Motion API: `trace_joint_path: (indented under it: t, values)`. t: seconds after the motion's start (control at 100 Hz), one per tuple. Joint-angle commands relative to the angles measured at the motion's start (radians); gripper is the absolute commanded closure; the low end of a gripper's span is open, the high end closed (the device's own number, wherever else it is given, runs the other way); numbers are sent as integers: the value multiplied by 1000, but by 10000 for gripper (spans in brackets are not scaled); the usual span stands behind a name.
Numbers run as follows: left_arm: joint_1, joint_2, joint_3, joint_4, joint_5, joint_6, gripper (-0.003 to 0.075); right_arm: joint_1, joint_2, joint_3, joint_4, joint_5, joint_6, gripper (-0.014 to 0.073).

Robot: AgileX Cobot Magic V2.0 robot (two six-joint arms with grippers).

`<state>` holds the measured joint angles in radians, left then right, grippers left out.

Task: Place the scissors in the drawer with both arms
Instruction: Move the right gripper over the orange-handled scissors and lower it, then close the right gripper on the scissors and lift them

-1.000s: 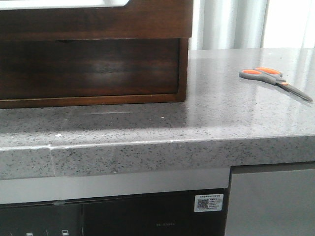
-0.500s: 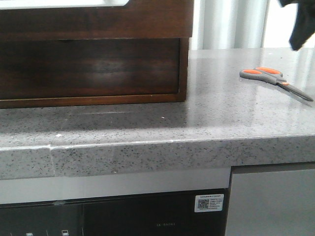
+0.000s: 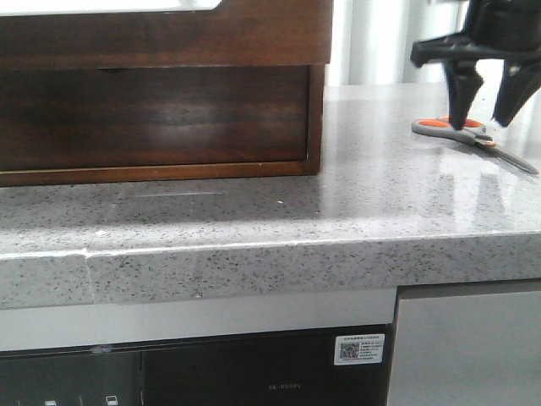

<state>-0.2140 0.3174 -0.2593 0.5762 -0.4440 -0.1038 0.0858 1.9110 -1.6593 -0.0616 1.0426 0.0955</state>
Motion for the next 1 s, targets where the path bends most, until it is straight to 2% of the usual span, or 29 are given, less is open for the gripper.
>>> trace_joint_path:
  t: [0.0, 0.49, 0.56, 0.63, 0.66, 0.74, 0.99]
  values:
    - [2, 7, -34, -32, -53, -10, 417, -14, -15, -71, -20, 17, -7, 261]
    - [2, 7, -34, -32, -53, -10, 417, -43, 61, -86, -18, 55, -7, 274]
    - [2, 7, -34, -32, -53, -10, 417, -43, 61, -86, -18, 55, -7, 344]
    - [2, 7, -34, -32, -53, -10, 417, -43, 61, -86, -18, 59, -7, 468]
    - [2, 7, -34, -32, -53, -10, 417, -43, 61, -86, -18, 61, -7, 550]
    - [2, 7, -34, -32, -53, -10, 417, -43, 61, -88, -18, 63, -7, 664]
    - [2, 7, -34, -32, -53, -10, 417, -43, -27, -88, 21, 43, -77, 666]
